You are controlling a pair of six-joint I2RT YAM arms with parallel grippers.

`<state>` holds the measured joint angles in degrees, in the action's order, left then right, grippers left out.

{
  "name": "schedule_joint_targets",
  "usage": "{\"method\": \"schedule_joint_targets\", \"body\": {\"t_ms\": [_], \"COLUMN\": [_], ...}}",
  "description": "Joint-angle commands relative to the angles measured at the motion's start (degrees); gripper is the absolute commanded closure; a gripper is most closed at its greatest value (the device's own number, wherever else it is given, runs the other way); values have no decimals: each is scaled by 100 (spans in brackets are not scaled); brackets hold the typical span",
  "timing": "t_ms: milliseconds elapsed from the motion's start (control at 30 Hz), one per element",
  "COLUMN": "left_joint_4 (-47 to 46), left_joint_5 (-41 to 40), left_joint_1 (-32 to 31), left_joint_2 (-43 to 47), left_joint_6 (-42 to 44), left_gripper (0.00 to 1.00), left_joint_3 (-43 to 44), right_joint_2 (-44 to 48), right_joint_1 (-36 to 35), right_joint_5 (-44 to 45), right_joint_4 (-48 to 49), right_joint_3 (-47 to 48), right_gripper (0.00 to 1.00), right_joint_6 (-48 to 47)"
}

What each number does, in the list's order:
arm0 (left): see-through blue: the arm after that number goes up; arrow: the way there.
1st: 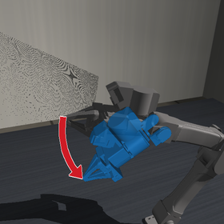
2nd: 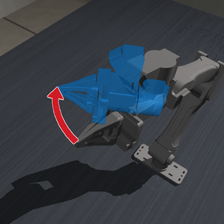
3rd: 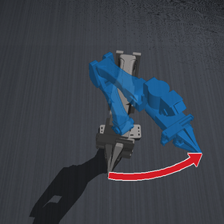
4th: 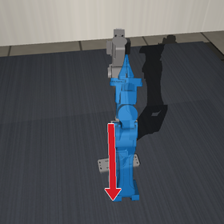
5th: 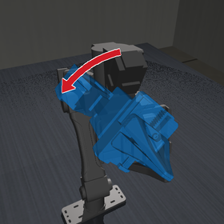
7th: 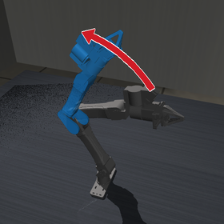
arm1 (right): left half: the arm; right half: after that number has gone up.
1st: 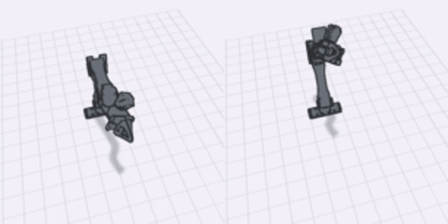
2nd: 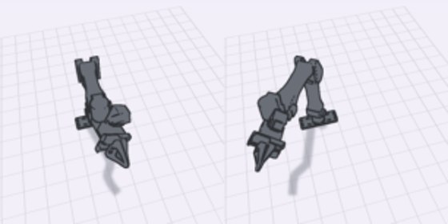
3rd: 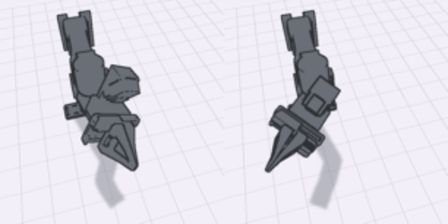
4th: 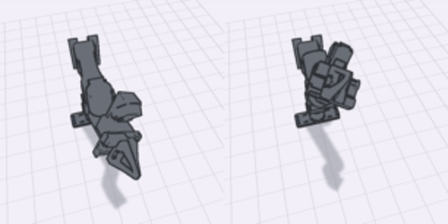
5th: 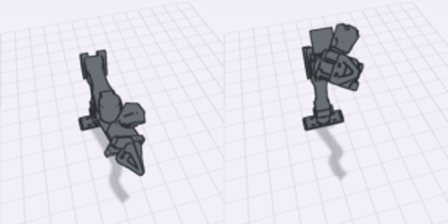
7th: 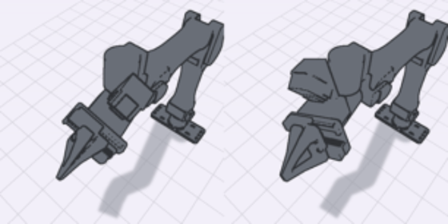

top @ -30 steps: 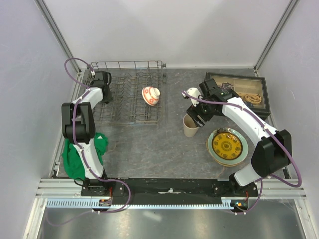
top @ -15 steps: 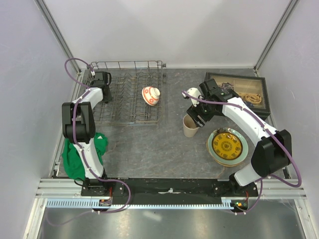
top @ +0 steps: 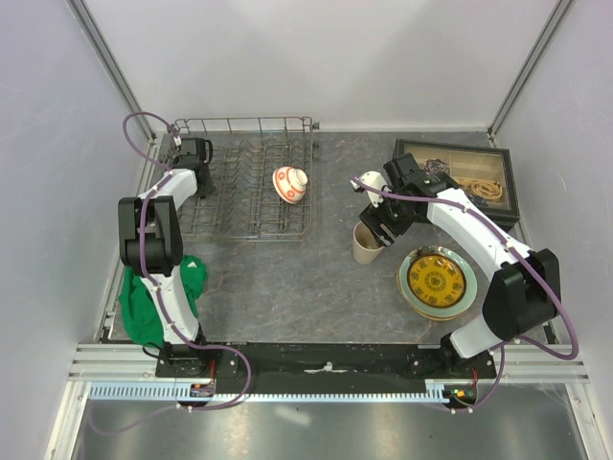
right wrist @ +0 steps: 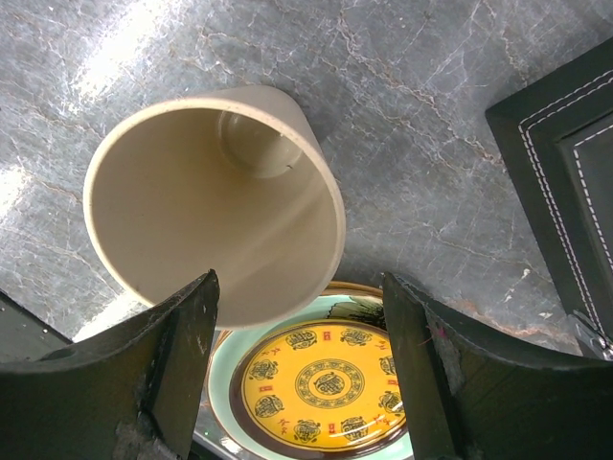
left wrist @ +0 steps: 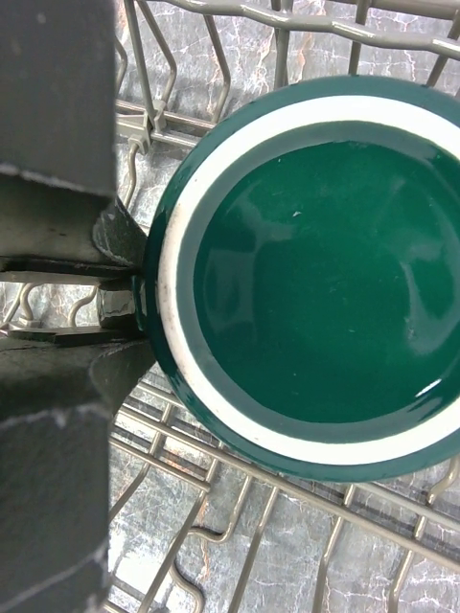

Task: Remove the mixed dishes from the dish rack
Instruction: Pick up the cup from the dish rack.

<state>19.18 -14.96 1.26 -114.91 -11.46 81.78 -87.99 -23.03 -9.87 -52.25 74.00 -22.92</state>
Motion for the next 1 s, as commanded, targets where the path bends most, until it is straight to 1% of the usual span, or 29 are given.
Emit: {"method": "schedule_joint_targets", "body": {"t_ms": [0, 333, 633, 900, 967], "left_joint_4": [-125, -380, -380, -134, -99], "left_joint_5": [160, 520, 977, 1460, 1724], "left_joint_1": [-38, -38, -29, -29, -29], "left_joint_2": [232, 785, 1102, 1480, 1594], "left_joint_6": [302, 751, 971, 1006, 997], "left_gripper": [98, 98, 98, 98, 98], "left_joint_3": [-65, -294, -189, -83, -83], "right_joint_2": [167, 150, 176, 203, 212], "right_joint_1": [26, 53, 61, 70, 79], "right_joint_5": [-129, -182, -165, -156, -147], "right_joint_4": [127, 171, 145, 75, 57], "right_joint_3": [-104, -157, -105, 36, 88], "right_gripper": [23, 23, 23, 22, 22], "right_joint_6": [-81, -90, -99, -55, -46]}}
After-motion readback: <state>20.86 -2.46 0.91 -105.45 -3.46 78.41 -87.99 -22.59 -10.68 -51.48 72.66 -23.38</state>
